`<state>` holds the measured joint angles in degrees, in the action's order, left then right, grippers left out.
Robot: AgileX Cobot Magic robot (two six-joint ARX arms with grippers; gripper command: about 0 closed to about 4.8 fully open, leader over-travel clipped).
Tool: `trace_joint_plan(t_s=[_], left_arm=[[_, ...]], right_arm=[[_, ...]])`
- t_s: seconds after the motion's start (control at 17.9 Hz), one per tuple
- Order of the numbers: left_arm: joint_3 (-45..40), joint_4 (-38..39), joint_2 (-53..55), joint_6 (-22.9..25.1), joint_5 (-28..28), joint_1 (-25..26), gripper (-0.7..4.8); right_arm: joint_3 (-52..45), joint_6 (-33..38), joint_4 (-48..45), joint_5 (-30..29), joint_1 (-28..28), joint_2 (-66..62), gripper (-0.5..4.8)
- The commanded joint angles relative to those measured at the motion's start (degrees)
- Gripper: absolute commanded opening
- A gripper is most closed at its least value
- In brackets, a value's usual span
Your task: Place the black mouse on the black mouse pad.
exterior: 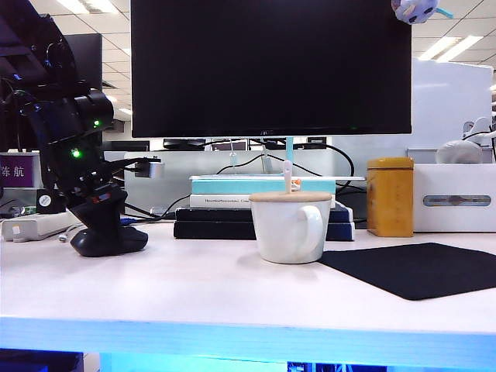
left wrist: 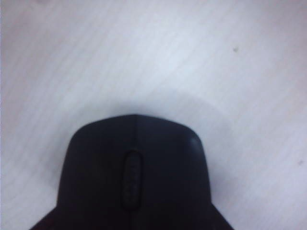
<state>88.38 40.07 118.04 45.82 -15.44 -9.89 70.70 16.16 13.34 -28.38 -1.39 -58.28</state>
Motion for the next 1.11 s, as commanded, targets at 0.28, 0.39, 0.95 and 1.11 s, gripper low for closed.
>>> trace_joint_plan(t_s=[0.28,0.39,0.95,1.11], left_arm=[[0.24,1.57,-12.59,-8.0,-2.8,-4.87,3.13],[0.26,0.81,-15.61,-9.29,-2.82,-7.37,3.13],[8.98,-4.94,-15.91,-18.43,-2.58,-24.68,3.13],[10.25,-9.35,-15.08,-20.92,-2.58,-28.94,3.13]], right_arm=[[0.33,-16.37,22.14,-0.22,-0.02,0.33,-0.02],[0.33,-18.1,25.79,-0.28,0.0,0.5,-0.02],[0.33,-28.63,36.13,1.49,1.46,1.16,-0.02],[0.33,-28.63,35.85,1.55,1.55,1.38,-0.02]])
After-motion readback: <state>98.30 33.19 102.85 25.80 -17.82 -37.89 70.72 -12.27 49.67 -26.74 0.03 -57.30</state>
